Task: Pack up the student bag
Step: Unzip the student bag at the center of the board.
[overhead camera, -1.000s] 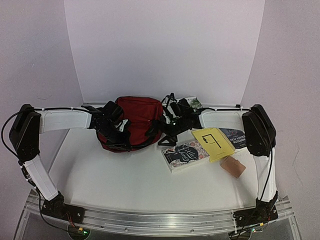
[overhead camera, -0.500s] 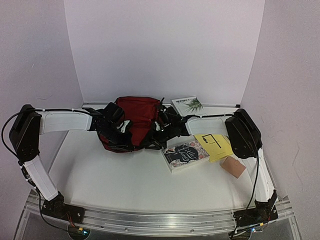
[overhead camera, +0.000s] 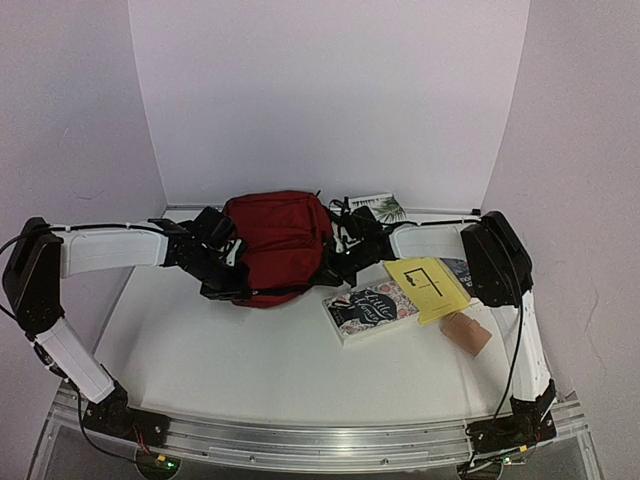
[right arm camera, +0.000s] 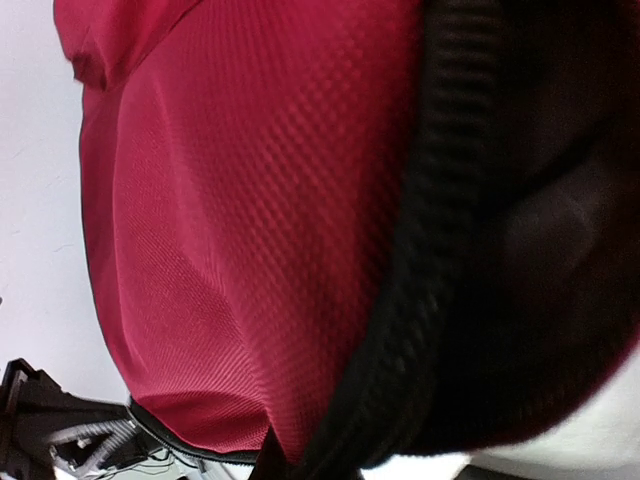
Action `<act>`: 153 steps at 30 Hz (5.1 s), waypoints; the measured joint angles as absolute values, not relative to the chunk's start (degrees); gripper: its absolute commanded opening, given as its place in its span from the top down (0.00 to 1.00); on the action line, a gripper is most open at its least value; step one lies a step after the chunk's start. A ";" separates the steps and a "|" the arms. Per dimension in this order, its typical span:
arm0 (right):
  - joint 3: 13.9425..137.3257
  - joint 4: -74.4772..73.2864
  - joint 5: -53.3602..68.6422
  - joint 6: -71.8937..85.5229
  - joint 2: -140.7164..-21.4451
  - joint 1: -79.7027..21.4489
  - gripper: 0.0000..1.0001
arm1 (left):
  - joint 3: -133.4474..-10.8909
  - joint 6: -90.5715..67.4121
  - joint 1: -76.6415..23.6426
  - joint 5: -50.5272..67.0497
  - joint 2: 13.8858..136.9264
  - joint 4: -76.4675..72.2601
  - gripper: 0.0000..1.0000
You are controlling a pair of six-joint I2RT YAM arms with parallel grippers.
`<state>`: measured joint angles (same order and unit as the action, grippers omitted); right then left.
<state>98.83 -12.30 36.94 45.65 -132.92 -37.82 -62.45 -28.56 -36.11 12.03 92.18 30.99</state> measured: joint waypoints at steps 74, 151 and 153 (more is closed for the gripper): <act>97.36 -14.12 36.14 44.07 -129.88 -38.96 1.00 | -62.35 -36.79 -28.18 3.12 87.93 37.88 1.00; 119.02 -15.92 37.86 43.58 -133.10 -42.44 1.00 | -59.14 -11.85 -31.85 6.65 86.14 13.64 0.51; 119.02 -15.94 37.75 43.57 -133.10 -42.44 1.00 | -57.41 -12.07 -31.77 8.30 84.83 11.55 0.44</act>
